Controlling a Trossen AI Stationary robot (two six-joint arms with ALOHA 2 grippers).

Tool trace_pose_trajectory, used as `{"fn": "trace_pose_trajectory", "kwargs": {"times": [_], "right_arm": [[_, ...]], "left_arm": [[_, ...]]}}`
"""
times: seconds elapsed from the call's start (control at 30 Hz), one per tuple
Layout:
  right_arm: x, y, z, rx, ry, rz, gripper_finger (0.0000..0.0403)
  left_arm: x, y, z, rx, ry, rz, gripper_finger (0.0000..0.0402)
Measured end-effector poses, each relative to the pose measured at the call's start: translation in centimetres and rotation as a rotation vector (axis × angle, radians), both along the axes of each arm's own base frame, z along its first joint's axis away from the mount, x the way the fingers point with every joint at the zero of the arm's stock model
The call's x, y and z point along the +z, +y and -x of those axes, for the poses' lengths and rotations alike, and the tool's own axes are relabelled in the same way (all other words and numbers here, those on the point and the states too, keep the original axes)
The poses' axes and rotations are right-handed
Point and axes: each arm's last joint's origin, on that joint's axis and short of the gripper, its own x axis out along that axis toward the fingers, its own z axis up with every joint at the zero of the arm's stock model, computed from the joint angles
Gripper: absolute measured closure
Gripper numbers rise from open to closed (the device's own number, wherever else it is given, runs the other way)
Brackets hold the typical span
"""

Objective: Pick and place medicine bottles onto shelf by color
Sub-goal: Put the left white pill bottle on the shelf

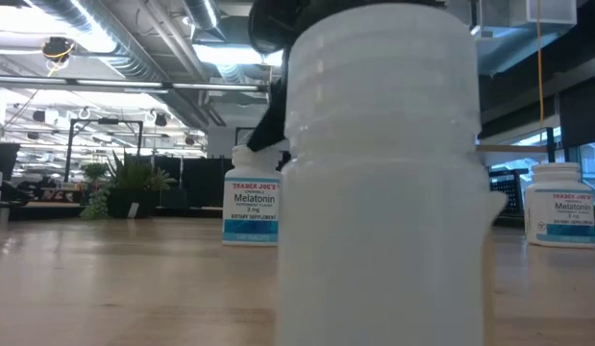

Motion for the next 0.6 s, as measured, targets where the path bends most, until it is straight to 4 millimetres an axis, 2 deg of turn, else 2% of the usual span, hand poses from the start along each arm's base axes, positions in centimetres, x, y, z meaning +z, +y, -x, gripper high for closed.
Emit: {"fn": "trace_pose_trajectory", "kwargs": {"times": [0.23,0.37,0.6], "right_arm": [[-1.13,0.06,-0.26,0.006,0.022,0.006,0.0139],[-1.03,0.07,-0.31,0.004,0.012,0.003,0.014],[-1.04,0.03,-0.31,-0.009,0.013,0.011,0.0175]], "left_arm": [[0.0,0.0,0.0,0.0,0.0,0.0,0.0075],[0.0,0.06,-0.11,0.004,0.0,0.0,0.0075],[0.0,0.06,-0.11,0.005,-0.001,0.001,0.0075]]}}
